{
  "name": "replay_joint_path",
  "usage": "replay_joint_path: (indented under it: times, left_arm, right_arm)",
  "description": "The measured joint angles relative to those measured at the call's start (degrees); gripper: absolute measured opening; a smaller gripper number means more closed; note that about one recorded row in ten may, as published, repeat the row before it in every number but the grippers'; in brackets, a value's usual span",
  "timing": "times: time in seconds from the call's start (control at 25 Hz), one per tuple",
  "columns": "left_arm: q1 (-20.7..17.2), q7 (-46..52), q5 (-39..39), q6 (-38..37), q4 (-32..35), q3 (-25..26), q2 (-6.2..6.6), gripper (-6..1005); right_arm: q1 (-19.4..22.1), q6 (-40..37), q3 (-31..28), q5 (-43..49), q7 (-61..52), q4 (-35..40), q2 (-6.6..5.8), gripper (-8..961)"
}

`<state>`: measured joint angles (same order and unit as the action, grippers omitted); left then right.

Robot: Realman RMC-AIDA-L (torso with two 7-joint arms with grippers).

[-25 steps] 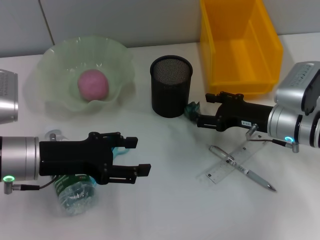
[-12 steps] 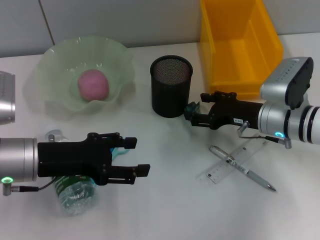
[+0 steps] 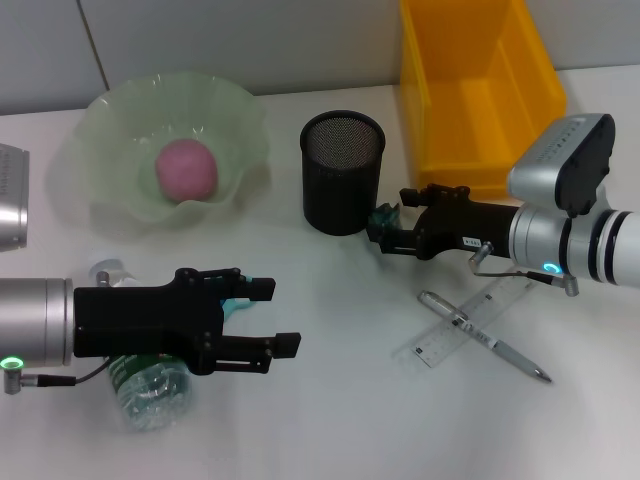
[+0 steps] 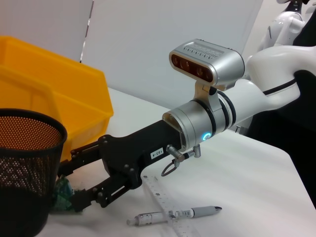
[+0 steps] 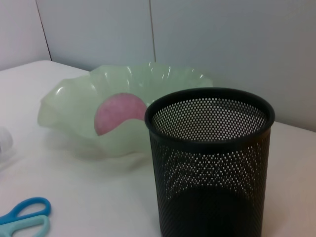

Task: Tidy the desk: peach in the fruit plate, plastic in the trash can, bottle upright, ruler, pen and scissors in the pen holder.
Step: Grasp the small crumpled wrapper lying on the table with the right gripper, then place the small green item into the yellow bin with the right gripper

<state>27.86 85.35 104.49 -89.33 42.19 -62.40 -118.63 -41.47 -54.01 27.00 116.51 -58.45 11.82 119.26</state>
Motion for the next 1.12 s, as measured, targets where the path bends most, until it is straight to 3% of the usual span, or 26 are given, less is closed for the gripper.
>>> replay_joint_path:
  times: [0.32,0.52,0.88,1.12]
  left_arm:
    - [-0.1,0.0,-0.2,-0.4,0.1,0.0,-0.02,814]
    - [-0.1,0.1,-0.2,-0.7,0.1,0.2,-0.02,814]
    - [-0.5,0.0,-1.5,-1.7,0.2,0.1,0.19,814]
    - [-0.5,0.1,-1.4,-1.6,0.3,0.0,0.25,815]
  right_arm:
    - [-0.1,0.6,0.7,-0.2,0.0,-0.6,0.0,710]
    - [-0.2,0.9,0.7,-0.2,-0.4,-0.7,0.0,485]
    - [-0.1,0.3,0.7,0.0,-1.6,-0.3,0.0,372]
    - [3.7,-10.8,0.9,0.0,-3.0,3.9,-0.22,373]
